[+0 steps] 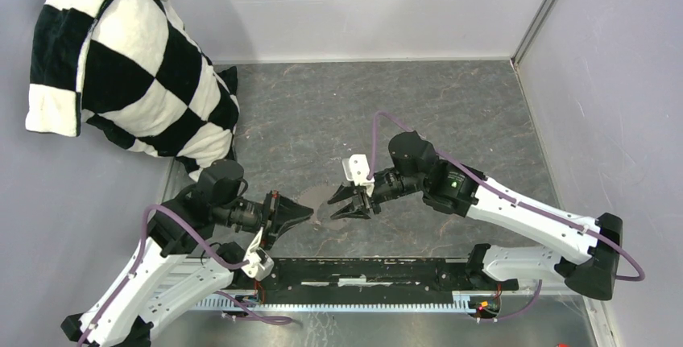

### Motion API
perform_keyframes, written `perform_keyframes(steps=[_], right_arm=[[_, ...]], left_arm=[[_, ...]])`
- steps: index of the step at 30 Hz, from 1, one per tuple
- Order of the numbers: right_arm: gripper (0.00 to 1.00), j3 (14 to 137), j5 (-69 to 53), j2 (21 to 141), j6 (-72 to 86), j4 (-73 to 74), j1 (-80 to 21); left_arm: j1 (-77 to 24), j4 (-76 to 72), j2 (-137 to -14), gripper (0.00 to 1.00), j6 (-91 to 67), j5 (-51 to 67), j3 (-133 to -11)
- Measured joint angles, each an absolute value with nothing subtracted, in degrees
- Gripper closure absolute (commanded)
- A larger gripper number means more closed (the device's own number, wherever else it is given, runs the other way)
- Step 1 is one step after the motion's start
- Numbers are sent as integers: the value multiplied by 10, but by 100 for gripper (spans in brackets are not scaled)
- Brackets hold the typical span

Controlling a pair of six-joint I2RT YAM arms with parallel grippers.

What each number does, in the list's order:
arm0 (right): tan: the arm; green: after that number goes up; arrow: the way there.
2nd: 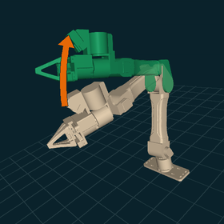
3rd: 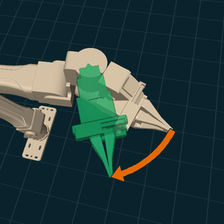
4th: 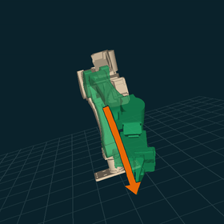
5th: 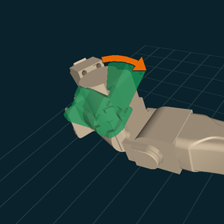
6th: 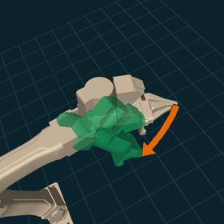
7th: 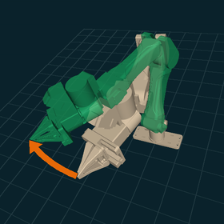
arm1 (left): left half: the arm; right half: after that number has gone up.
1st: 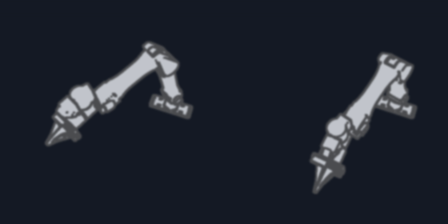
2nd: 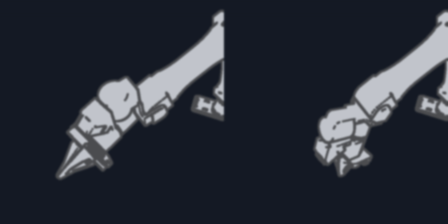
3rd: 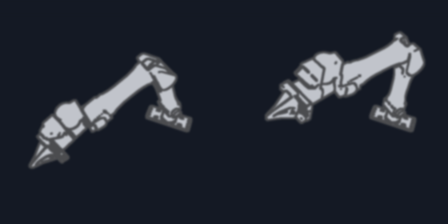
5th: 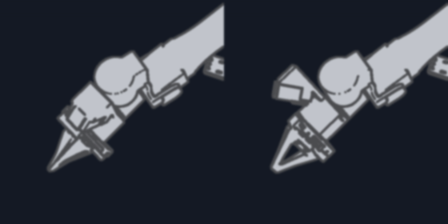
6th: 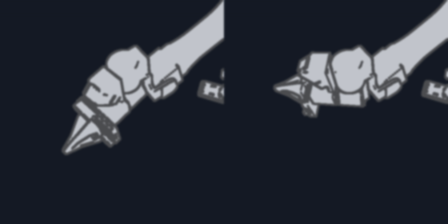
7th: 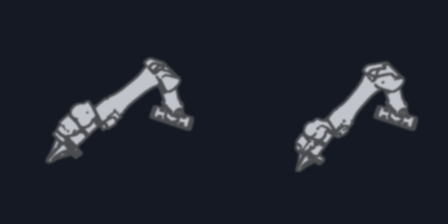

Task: Put the keys on the keyring

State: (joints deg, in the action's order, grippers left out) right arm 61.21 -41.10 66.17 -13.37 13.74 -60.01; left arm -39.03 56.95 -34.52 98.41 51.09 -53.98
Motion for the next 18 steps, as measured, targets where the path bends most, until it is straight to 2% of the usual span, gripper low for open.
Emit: perform_keyframes(steps=[4, 8, 14, 18], right_arm=[[50, 594, -373, 640, -180, 126, -602], [50, 567, -336, 590, -249, 108, -603], [41, 595, -297, 558, -305, 104, -604], [41, 603, -293, 514, -328, 115, -604]], left_arm=[[-390, 565, -357, 98, 953, 515, -546], [-390, 549, -395, 98, 853, 539, -587], [-390, 486, -435, 98, 630, 574, -617], [-390, 437, -440, 98, 495, 579, -610]])
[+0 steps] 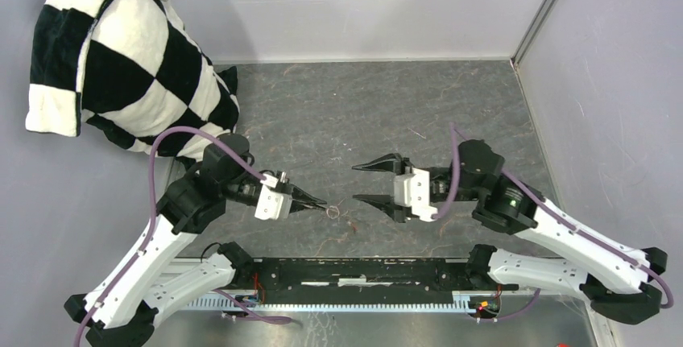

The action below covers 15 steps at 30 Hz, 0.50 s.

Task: Put the keys on the keyring

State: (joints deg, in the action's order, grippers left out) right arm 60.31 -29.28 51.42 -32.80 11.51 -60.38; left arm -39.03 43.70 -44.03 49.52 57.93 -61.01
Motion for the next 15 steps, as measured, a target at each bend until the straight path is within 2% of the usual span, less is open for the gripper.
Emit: perform_keyframes(steps=[5, 11, 15], right_arm=[[41, 638, -307, 488, -329, 134, -604], [48, 647, -340, 486, -307, 140, -604], [49, 647, -342, 503, -302, 152, -609]], left_arm=[[-390, 387, -444, 98, 375, 580, -603], [-390, 324, -444, 98, 259, 551, -590], [-390, 299, -437, 98, 219, 528, -576]])
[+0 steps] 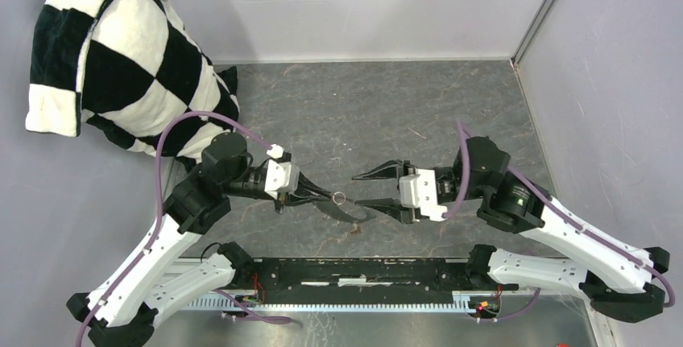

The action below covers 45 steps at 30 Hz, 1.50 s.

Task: Put the keys on the keyring

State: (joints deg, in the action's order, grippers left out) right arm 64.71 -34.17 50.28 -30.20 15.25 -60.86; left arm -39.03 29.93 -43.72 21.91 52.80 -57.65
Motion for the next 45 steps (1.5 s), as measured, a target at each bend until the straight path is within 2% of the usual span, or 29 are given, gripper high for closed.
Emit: perform_keyframes(steps=[4, 13, 22, 28, 30, 36, 37, 45], right_arm=[[40, 648, -307, 525, -283, 164, -611], [36, 723, -253, 608, -75, 185, -611], [39, 757, -287, 659, 101, 204, -600], [51, 710, -273, 634, 127, 207, -599], [47, 726, -269, 645, 127, 224, -599], [4, 740, -257, 657, 129, 232, -599], [2, 736, -251, 652, 128, 227, -599], [2, 651, -170, 560, 164, 164, -595]], left_arm=[[-390, 300, -415, 98, 260, 523, -559], [-390, 362, -341, 98, 570, 475, -538], [-390, 414, -281, 98, 846, 399, -472], [-390, 415, -252, 98, 968, 389, -455], [-390, 416, -245, 98, 1009, 384, -445], [-390, 406, -267, 98, 1066, 361, -438], [-390, 402, -271, 98, 1067, 359, -438], [-390, 384, -262, 98, 1081, 359, -438]])
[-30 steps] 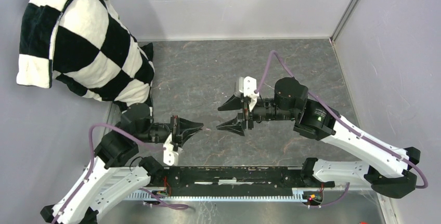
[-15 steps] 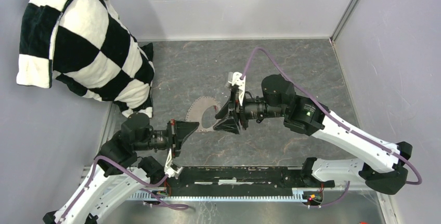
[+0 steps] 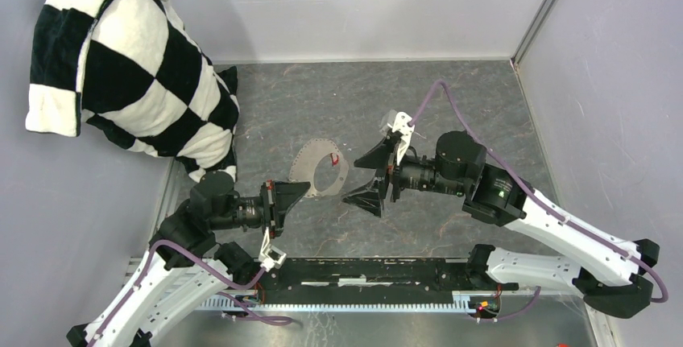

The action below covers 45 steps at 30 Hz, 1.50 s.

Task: Put the keys on the keyring

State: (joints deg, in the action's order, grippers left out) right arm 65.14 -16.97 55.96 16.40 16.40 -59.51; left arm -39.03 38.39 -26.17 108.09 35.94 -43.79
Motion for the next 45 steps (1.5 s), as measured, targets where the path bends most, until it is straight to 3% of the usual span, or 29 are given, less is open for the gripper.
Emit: perform_keyframes(steps=[5, 10, 16, 23, 29, 33, 41, 45], right_arm=[[10, 673, -143, 583, 148, 190, -595], [28, 702, -175, 628, 127, 204, -594], [31, 714, -225, 667, 121, 205, -594], [27, 725, -243, 688, 97, 211, -594], [38, 725, -240, 696, 87, 220, -594], [22, 702, -240, 688, 105, 204, -594], [15, 701, -208, 675, 100, 242, -594], [17, 699, -201, 660, 102, 237, -594]], left_arm=[[-390, 384, -262, 98, 1081, 359, -438], [-390, 385, -267, 98, 1080, 359, -440], [-390, 391, -282, 98, 1080, 359, -456], [-390, 394, -281, 98, 1079, 358, -456], [-390, 396, -275, 98, 1077, 360, -456], [-390, 404, -275, 98, 1077, 361, -456], [-390, 421, -270, 98, 1077, 361, -456], [-390, 434, -260, 98, 1077, 361, -456]])
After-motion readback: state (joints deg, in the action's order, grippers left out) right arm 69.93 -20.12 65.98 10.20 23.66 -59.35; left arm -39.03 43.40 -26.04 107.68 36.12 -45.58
